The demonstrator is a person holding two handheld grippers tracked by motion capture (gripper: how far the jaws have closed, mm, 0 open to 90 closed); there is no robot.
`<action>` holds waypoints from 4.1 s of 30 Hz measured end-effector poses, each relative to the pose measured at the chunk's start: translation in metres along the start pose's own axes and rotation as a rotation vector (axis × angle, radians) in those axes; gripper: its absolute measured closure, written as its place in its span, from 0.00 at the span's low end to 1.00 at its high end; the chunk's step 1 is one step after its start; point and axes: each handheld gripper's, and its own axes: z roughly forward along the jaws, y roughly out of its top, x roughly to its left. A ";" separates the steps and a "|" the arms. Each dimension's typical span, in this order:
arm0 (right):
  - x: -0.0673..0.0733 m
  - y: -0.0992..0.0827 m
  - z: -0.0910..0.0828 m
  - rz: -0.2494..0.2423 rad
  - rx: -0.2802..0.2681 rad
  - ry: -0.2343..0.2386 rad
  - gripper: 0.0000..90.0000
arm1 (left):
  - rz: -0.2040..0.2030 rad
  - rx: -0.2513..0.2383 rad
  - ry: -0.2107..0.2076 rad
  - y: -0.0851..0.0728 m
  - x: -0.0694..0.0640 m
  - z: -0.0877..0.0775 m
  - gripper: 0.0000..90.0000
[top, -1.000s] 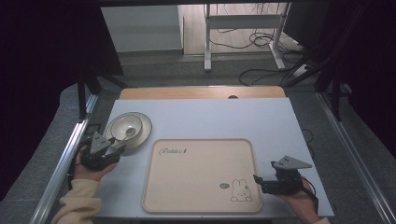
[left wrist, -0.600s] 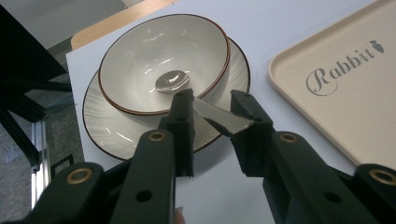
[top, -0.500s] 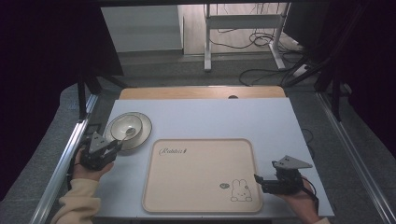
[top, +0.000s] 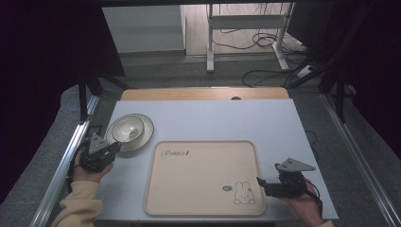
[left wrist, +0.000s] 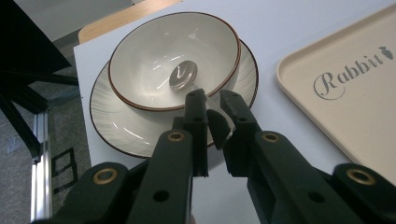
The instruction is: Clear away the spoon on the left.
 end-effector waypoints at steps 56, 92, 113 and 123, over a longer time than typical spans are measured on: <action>0.001 0.001 0.000 -0.015 -0.004 -0.004 0.16 | -0.041 -0.122 0.013 0.019 0.002 -0.027 0.99; 0.001 0.000 0.000 -0.016 -0.004 -0.005 0.16 | -0.027 -0.229 -0.030 0.040 -0.011 -0.055 0.99; 0.001 0.000 0.000 -0.019 -0.005 -0.007 0.16 | -0.005 -0.293 -0.103 0.054 -0.029 -0.067 0.99; 0.001 0.001 -0.001 -0.022 -0.016 -0.005 0.16 | 0.006 -0.291 -0.118 0.055 -0.034 -0.065 0.99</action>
